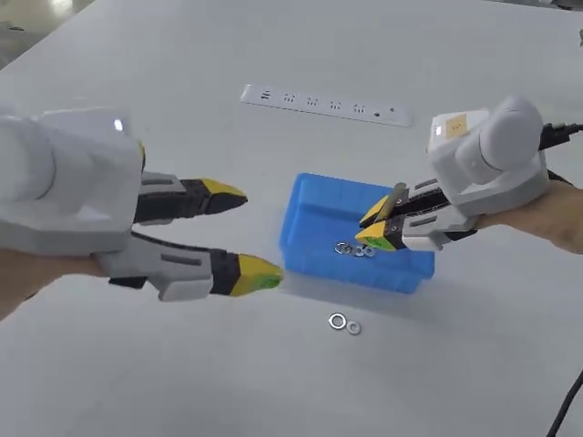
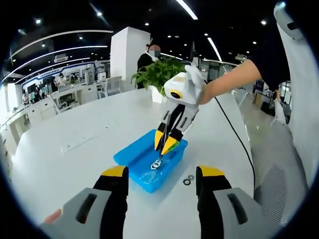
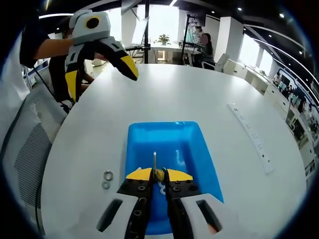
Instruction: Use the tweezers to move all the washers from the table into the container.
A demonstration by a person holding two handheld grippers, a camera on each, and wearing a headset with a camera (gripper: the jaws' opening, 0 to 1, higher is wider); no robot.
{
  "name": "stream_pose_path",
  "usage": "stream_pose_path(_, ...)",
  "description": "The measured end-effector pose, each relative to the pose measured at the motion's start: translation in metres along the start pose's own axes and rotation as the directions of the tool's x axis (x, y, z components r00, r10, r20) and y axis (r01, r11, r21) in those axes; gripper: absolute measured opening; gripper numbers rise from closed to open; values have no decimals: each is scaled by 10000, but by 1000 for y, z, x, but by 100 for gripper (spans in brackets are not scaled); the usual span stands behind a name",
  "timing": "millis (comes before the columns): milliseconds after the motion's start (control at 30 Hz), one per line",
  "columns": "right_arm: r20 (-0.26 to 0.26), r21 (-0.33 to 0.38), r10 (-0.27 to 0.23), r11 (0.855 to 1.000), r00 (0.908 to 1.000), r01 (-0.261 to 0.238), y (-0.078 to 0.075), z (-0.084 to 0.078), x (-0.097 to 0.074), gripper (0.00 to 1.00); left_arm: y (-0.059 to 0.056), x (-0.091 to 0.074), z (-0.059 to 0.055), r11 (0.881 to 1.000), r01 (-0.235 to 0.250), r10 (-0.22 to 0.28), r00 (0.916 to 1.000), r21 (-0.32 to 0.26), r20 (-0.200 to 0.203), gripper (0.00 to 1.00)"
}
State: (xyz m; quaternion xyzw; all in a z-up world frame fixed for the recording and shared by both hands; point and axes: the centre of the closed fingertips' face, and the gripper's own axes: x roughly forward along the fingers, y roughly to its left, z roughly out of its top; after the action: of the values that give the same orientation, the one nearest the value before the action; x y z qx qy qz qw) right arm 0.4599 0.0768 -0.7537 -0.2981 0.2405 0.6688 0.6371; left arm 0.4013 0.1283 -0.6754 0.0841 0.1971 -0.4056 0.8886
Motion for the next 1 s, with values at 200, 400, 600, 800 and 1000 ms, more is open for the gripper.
stream_pose_path(200,20,-49,30,10000,10000,-30,3,3,-2,10,-5,48,42,9924,887,-929,9946,848,466,56)
stream_pose_path(400,83,-184,22,9998,10000,-20,6,8,-6,10,-16,84,58,9788,1733,-1801,9821,1093,558,52)
stream_pose_path(600,132,-243,62,9997,9999,-59,9,8,-9,10,-20,97,47,9683,2115,-2115,9773,1332,-142,35)
stream_pose_path(800,69,-291,105,9995,9999,-103,10,7,-8,10,-19,100,49,9650,2174,-2177,9759,1467,-143,27)
stream_pose_path(1000,72,-395,191,9990,9998,-188,12,10,-8,10,-25,102,51,9535,2525,-2522,9674,1647,-231,18)
